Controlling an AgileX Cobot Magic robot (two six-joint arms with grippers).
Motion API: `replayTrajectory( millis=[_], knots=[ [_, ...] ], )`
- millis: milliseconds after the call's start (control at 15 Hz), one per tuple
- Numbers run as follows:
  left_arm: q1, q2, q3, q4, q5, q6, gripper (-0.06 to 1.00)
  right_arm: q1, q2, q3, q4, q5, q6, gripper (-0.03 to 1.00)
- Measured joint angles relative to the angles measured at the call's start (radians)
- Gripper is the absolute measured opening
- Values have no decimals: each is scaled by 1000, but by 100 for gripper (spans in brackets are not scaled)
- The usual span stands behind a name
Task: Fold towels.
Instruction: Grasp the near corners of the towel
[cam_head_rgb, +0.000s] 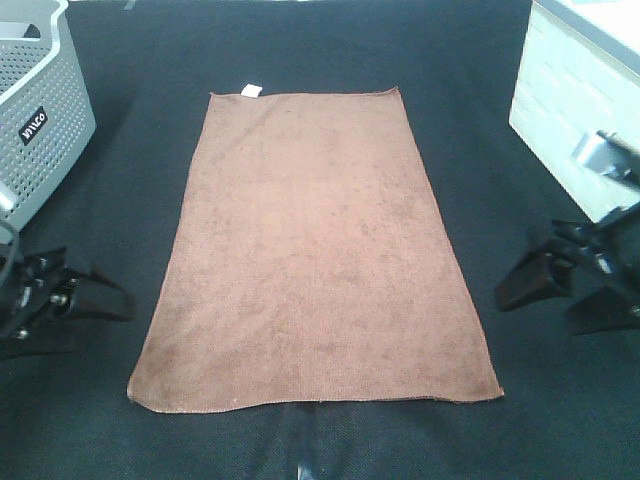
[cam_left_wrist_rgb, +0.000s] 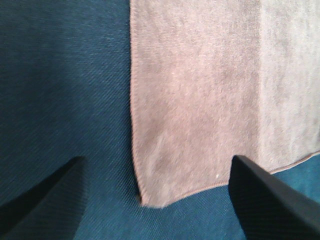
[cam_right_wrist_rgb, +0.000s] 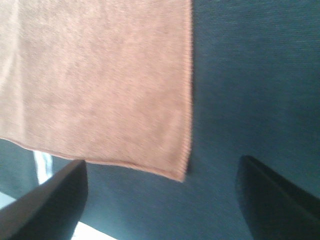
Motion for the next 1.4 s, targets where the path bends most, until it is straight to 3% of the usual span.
replayTrajectory(
  millis=[200,333,667,933,1067,1200,1400],
  knots=[
    [0,84,0,-177,29,198,73,0,100,-1,97,-10,-85,77],
    [0,151,-1,-233,68,271,73,10,150,0,103,-20,-95,77],
    [-4,301,-19,-350,187,401,72,208,222,0,194,-196,-103,77],
    [-76,352,-67,-376,213,420,67,215,266,-1,262,-216,-112,71],
    [-99,363,-95,-342,199,420,58,215,295,-13,286,-214,-139,63],
    [-99,365,-100,-323,168,420,41,215,293,-15,297,-212,-154,61],
    [-100,365,-100,-323,160,420,37,215,277,-15,267,-223,-144,61]
  ],
)
